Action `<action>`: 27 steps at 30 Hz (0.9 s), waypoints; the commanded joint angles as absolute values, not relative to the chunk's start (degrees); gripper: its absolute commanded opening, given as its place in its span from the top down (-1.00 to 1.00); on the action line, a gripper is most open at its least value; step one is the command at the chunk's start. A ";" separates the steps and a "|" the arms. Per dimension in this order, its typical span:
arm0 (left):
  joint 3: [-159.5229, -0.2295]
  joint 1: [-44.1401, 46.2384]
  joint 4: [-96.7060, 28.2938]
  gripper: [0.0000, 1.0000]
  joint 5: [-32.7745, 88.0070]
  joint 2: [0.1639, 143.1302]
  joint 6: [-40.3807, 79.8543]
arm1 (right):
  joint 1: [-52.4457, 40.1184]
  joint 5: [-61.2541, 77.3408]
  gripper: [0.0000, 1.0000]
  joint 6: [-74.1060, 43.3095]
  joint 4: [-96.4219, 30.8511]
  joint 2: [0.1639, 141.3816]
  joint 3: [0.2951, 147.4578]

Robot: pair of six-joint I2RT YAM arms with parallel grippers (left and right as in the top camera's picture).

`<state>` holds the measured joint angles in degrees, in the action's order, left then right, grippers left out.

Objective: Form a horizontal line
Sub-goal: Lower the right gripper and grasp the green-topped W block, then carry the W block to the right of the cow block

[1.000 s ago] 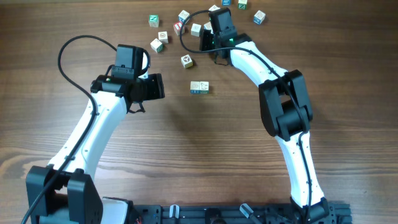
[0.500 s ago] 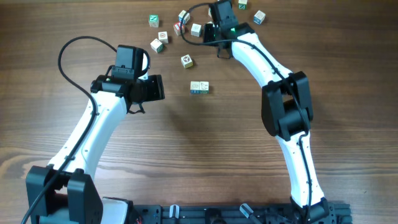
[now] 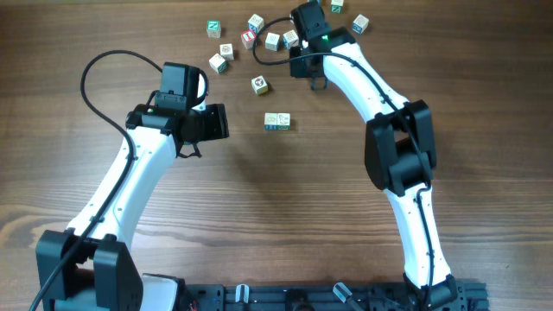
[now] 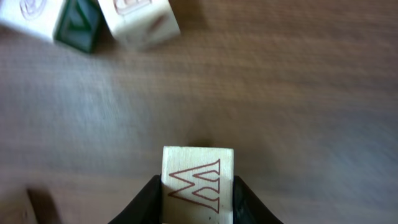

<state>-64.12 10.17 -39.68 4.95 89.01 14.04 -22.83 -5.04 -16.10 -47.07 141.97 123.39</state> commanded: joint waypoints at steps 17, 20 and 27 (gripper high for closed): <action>-64.12 10.37 -38.11 -0.26 4.40 87.85 13.93 | -21.93 -9.04 0.63 -17.19 -75.02 120.75 121.99; -64.12 10.37 -36.73 -0.26 4.40 87.85 13.93 | -21.98 -9.02 0.63 -18.83 -72.14 120.75 117.64; -64.12 10.37 -34.02 -0.26 4.45 88.20 17.41 | -22.02 -5.48 0.63 -21.15 -56.84 120.75 100.49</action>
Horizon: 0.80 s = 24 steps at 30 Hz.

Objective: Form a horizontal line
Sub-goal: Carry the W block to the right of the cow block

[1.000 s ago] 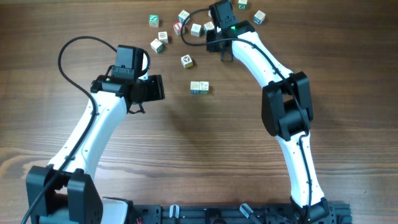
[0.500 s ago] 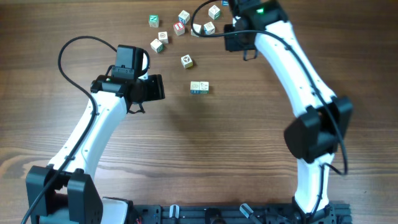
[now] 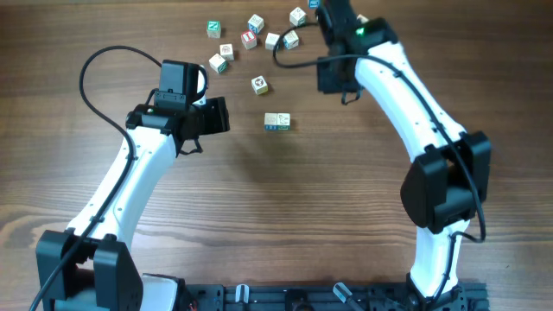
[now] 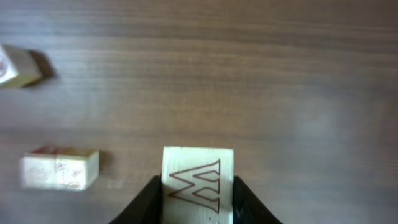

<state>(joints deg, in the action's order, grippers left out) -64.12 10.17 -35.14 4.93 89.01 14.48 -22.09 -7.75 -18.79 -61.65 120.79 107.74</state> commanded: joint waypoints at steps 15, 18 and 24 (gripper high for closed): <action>-64.07 12.27 -30.76 -0.26 4.40 95.07 18.48 | -25.58 -0.01 0.62 -21.17 -29.50 120.77 79.48; -64.07 12.27 -29.93 -0.27 4.38 96.47 18.48 | -26.89 -0.49 0.62 -21.21 -29.47 120.77 79.48; -64.07 12.25 -29.15 -0.22 3.33 97.80 18.46 | -27.38 -2.37 0.62 -24.77 -32.71 120.92 79.46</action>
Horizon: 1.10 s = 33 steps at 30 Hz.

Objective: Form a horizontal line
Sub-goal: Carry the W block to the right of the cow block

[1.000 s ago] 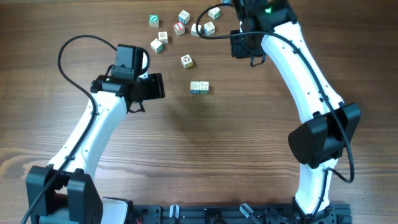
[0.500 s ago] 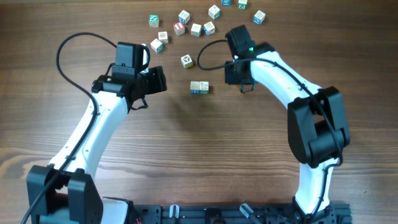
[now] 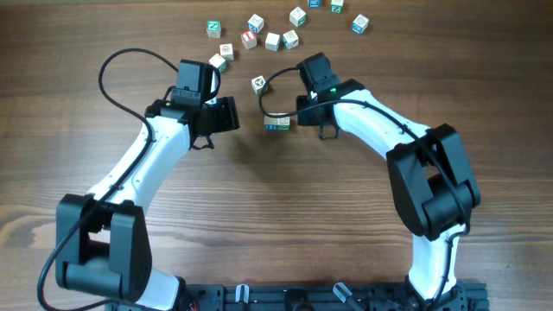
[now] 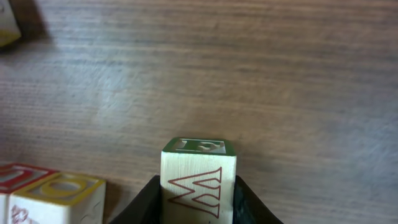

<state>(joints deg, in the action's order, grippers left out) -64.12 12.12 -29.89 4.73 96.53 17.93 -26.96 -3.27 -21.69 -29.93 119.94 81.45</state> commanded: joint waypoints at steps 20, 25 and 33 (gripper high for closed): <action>-64.07 12.29 -21.43 0.01 0.40 109.32 18.22 | -27.38 3.14 0.51 -26.09 -37.60 120.90 79.48; -64.07 12.67 -18.11 0.07 3.44 110.41 14.83 | -27.38 4.99 0.49 -25.91 -37.60 120.90 79.48; -64.07 14.15 -16.47 0.82 8.56 113.84 14.09 | -27.38 4.99 0.41 -25.89 -37.63 120.90 79.48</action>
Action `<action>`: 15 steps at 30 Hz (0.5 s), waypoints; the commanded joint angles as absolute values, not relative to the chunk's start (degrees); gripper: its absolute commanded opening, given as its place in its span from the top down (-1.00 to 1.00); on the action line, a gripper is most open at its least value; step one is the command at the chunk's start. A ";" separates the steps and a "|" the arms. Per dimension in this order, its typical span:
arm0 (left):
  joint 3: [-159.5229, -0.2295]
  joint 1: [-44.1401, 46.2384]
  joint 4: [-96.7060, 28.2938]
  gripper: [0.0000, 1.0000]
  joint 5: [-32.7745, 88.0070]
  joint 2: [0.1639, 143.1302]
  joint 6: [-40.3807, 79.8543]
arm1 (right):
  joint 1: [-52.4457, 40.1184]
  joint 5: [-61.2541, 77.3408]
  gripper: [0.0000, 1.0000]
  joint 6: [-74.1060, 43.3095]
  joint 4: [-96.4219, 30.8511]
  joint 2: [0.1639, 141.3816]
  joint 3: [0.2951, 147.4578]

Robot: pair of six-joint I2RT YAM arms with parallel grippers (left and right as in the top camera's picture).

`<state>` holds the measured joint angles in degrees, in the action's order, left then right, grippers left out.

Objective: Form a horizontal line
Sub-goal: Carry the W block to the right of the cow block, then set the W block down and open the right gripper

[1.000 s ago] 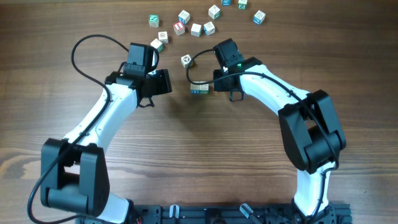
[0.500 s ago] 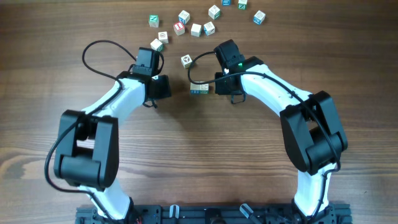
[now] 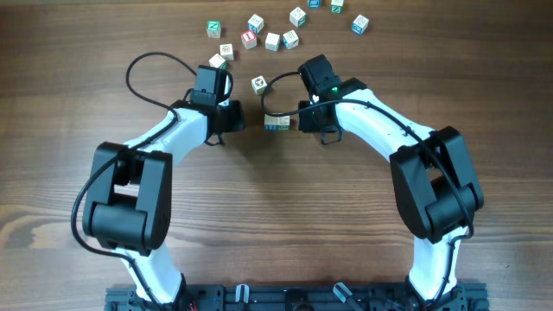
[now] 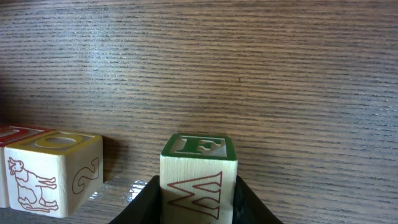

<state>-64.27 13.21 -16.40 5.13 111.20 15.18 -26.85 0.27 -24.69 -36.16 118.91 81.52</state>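
My right gripper [image 4: 199,190] is shut on a wooden cube [image 4: 199,174] with a red W on its side and a green F on top. The cube sits low over the table, just right of a yellow-topped block [image 4: 56,171], with a small gap between them. A red-topped block [image 4: 9,133] touches the yellow one's left side. Overhead, these two lie as a short row [image 3: 276,122], with the right gripper [image 3: 300,119] at its right end. The left gripper [image 3: 230,117] hovers left of the row; how its jaws stand is unclear.
Several loose letter blocks [image 3: 272,40] lie scattered along the table's back edge. One block [image 3: 259,84] sits alone just behind the row, and another [image 3: 218,60] lies by the left wrist. Black cables loop over both arms.
The right gripper, still holding the W cube, has come lower and closer beside the yellow-topped block. The left arm has folded inward, its gripper a little nearer the row's left end.
The right gripper held the W cube beside the scattered blocks at the back. Then it carried it over bare wood behind and right of the two-block row. Then it was at the row's right end, and now sits lower there. The left gripper drew toward the row's left side.
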 commanded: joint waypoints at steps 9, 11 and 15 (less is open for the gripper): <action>-64.07 15.64 -15.14 0.92 8.54 114.19 14.09 | -27.35 4.97 -0.23 -25.61 -39.05 119.72 80.40; -64.07 15.64 -14.96 0.92 8.51 114.19 14.09 | -27.35 4.97 -0.32 -25.47 -39.46 118.80 80.99; -64.07 15.64 -14.31 0.92 8.54 114.19 14.11 | -27.35 4.64 -0.41 -25.47 -39.57 115.94 81.49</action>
<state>-64.40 15.38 -14.57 7.79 112.14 14.66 -27.24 4.08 -25.47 -39.22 118.72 81.01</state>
